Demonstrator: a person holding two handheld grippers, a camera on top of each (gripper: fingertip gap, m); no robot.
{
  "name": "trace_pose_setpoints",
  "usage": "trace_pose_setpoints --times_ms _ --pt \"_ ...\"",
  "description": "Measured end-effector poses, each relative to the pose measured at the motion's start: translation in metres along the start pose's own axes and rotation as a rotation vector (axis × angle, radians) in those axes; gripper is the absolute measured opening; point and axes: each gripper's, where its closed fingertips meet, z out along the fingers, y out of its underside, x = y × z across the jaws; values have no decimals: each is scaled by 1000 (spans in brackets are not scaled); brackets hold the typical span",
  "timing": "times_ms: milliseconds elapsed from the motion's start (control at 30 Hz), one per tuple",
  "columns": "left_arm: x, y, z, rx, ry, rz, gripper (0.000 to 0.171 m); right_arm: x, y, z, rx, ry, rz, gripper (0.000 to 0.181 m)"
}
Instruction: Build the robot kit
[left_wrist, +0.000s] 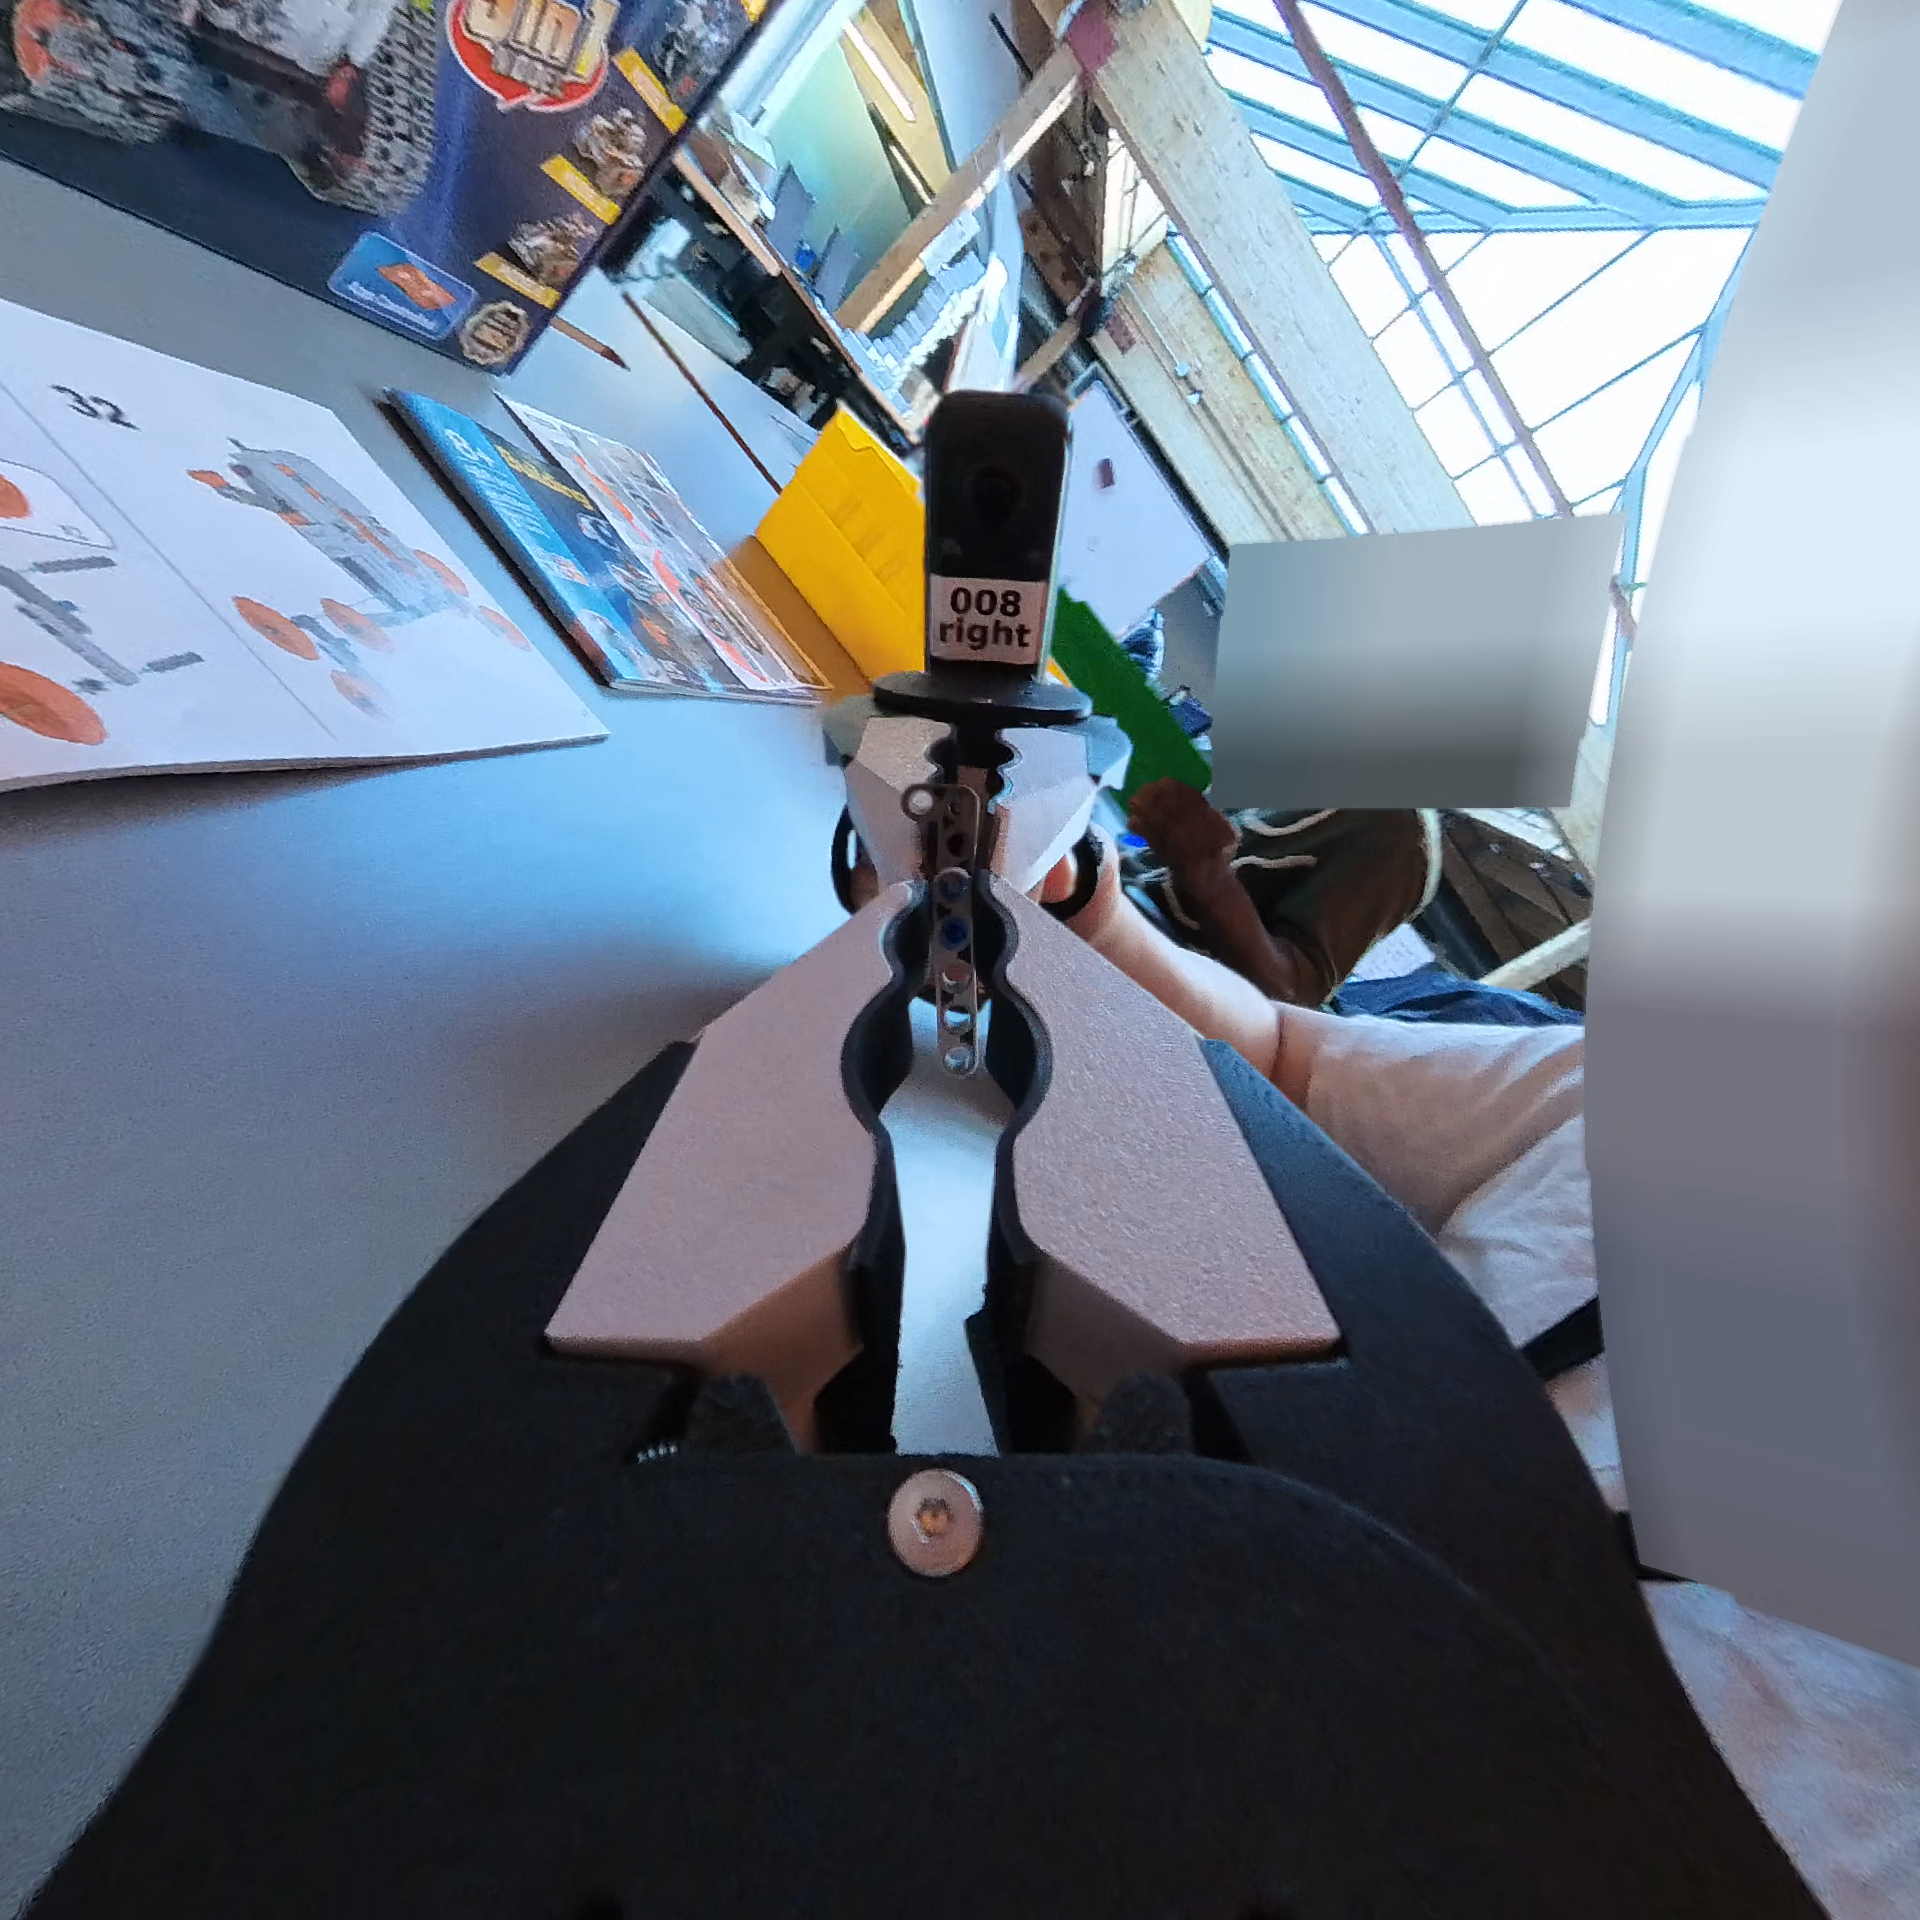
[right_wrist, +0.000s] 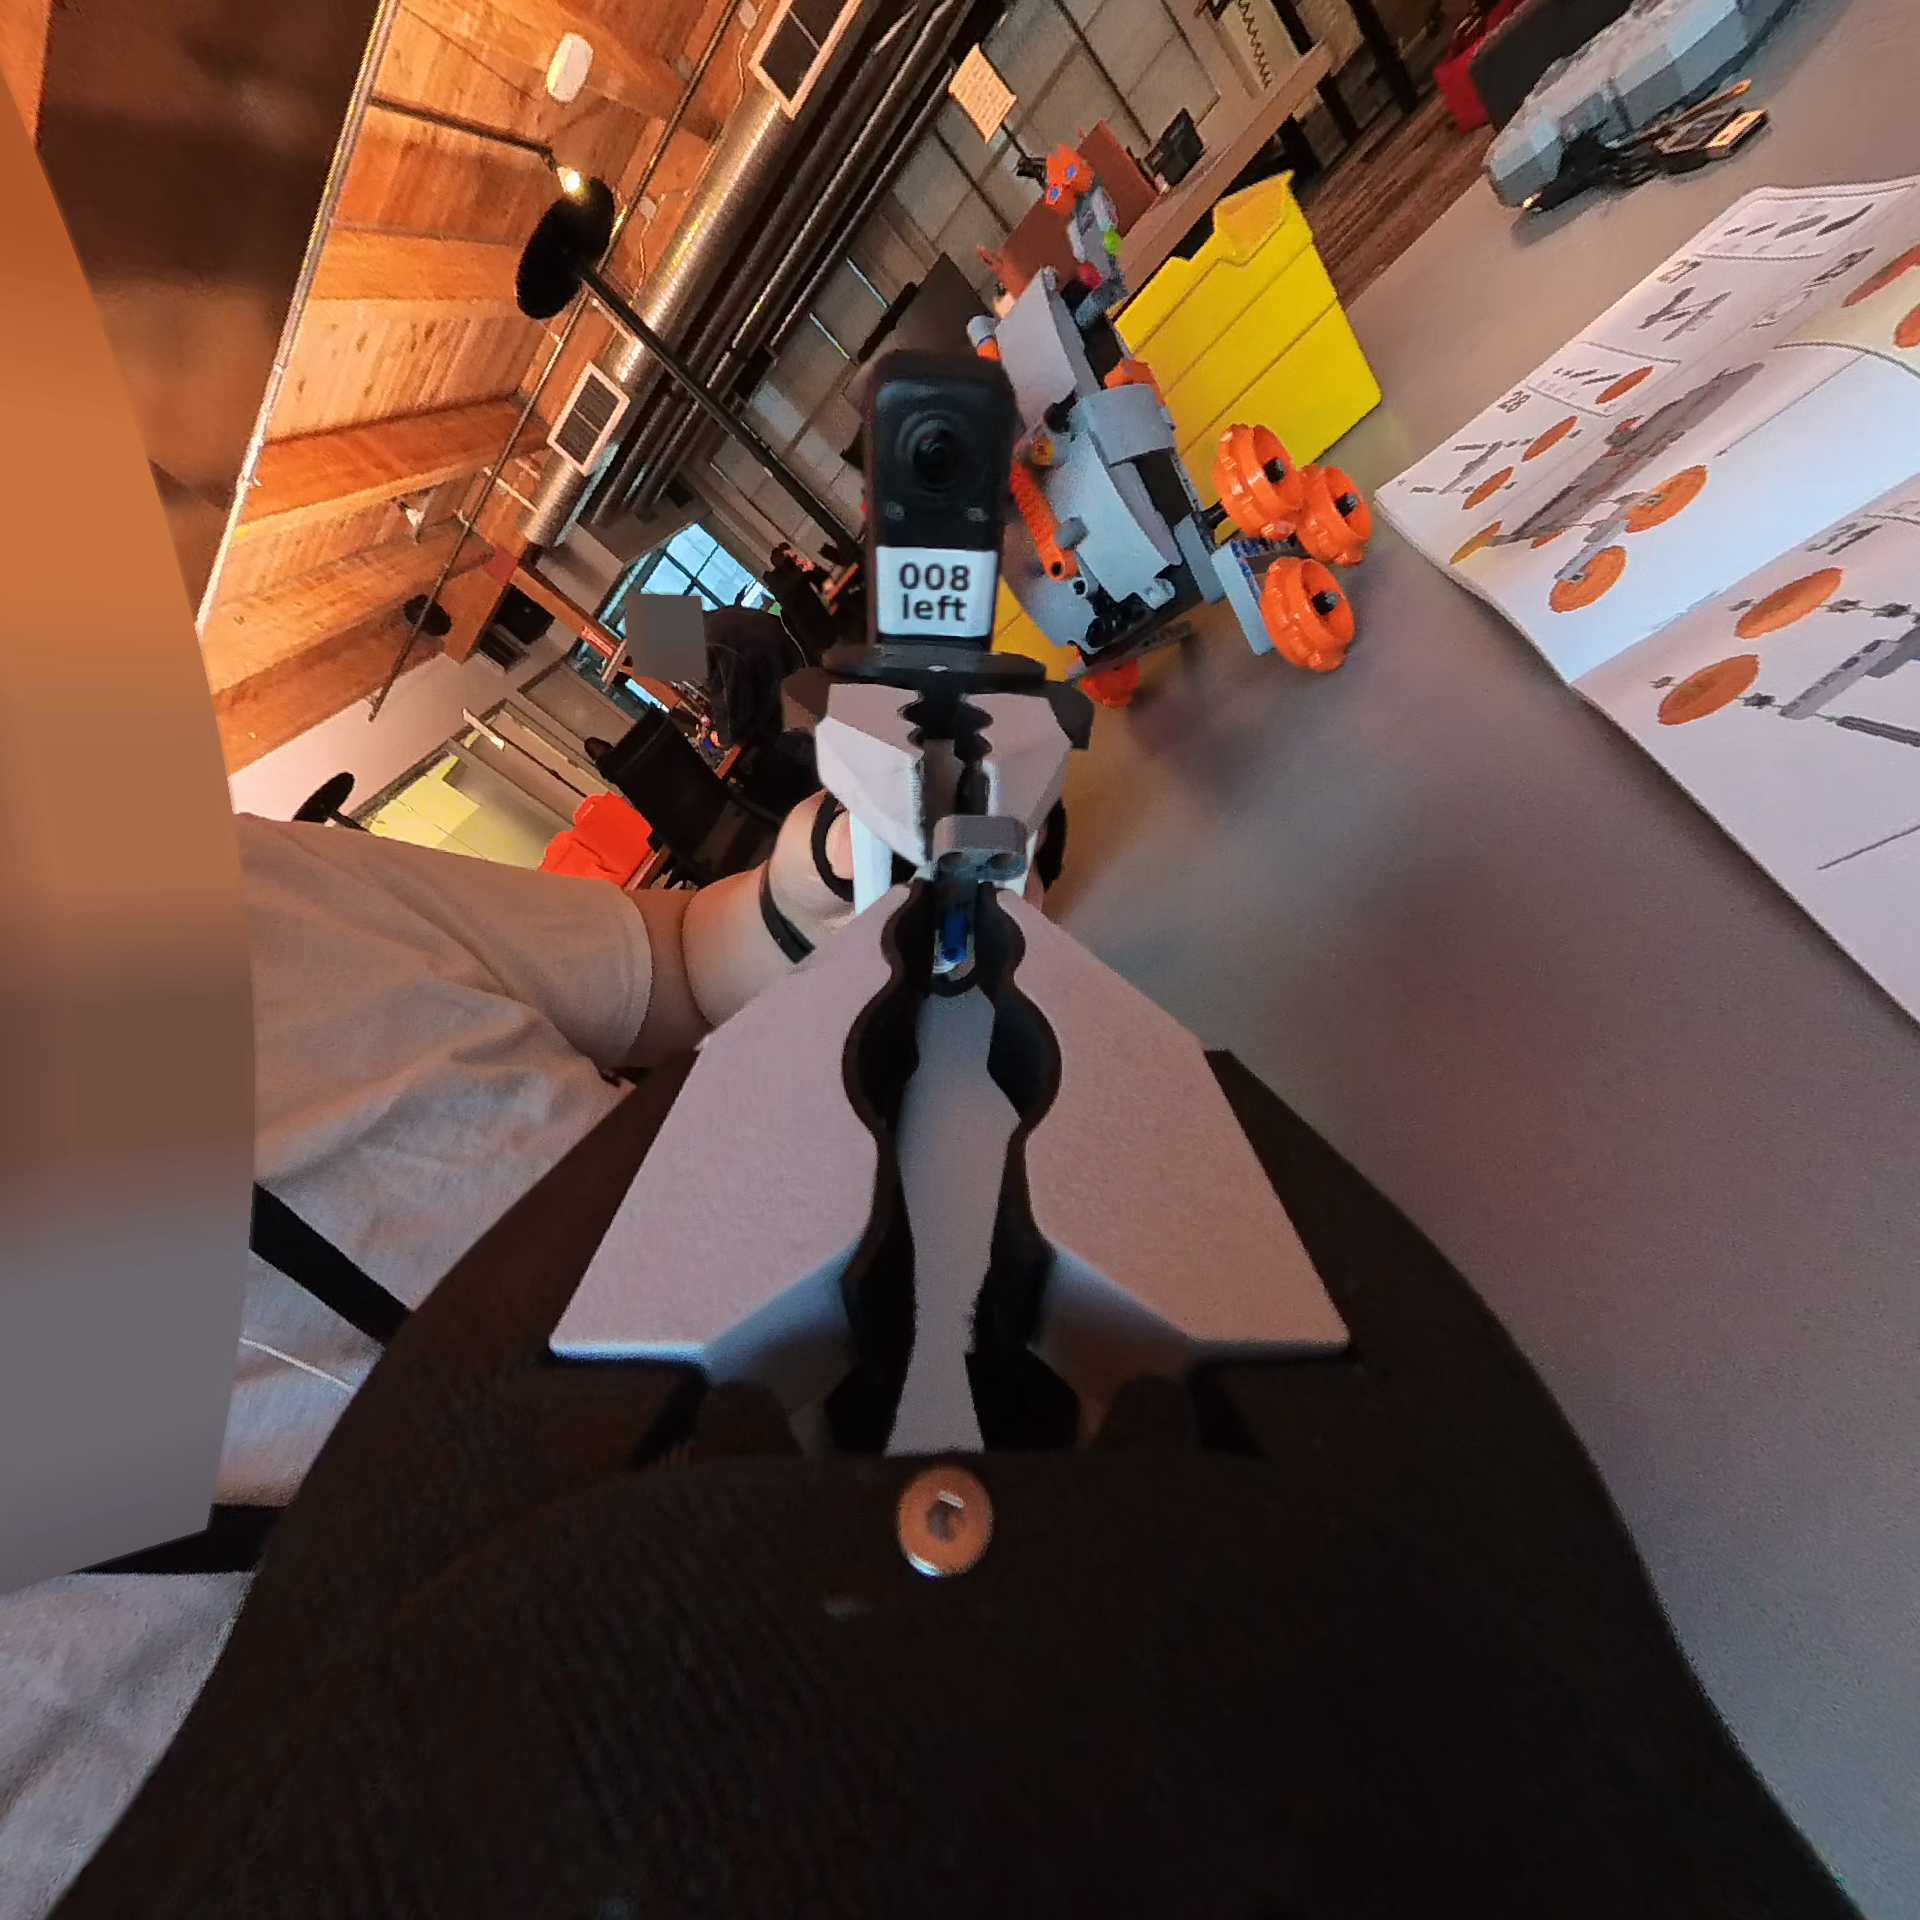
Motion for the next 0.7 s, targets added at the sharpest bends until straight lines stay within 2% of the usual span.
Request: trace_pose_setpoints --times_ms 67,300,467,567,700 --pt "1 2 1 -7 33 -32 6 -1 2 -1 -18 8 -19 6" --pt "-5 11 4 -53 30 -76 5 6 10 -4 -139 180 -230 7" --pt "-3 11 4 -53 71 -145 5 4 11 -5 -162 198 -293 7" --pt "-2 13 4 -70 76 -133 5 2 12 -5 -174 188 -311 7" --pt "-3 20 4 -126 68 -157 5 3 19 -6 -245 238 -425 7"
